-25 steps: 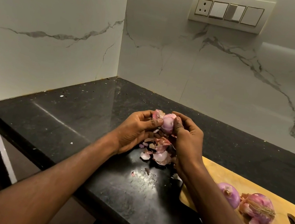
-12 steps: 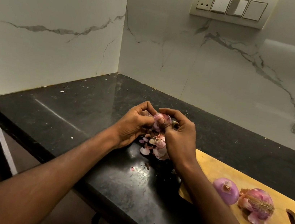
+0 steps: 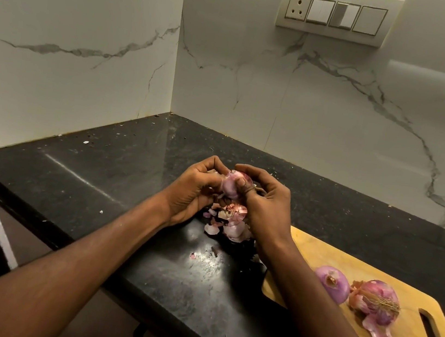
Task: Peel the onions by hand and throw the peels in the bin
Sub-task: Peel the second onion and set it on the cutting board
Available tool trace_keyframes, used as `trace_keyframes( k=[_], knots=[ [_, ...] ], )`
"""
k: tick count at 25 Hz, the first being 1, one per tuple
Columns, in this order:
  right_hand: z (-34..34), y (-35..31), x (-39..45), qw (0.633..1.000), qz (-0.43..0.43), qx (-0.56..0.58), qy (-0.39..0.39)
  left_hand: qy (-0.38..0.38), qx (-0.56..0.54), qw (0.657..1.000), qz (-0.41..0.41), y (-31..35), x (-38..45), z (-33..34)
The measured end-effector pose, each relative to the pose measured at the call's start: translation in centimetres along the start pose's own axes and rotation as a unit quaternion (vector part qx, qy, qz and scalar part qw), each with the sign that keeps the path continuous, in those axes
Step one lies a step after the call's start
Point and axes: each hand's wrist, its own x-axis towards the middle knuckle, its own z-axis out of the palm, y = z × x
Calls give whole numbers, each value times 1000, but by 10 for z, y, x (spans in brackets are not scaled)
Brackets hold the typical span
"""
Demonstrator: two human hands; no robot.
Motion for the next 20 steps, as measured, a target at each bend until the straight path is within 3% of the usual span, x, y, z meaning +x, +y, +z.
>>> trace_keyframes(
  k=[5, 20],
  knots=[
    [-10, -5, 2, 998, 45, 42, 26, -34, -20, 999, -20, -3, 1, -4],
    [-7, -2, 4, 999, 36, 13, 23, 25, 96, 994, 45, -7, -1, -2]
  ],
)
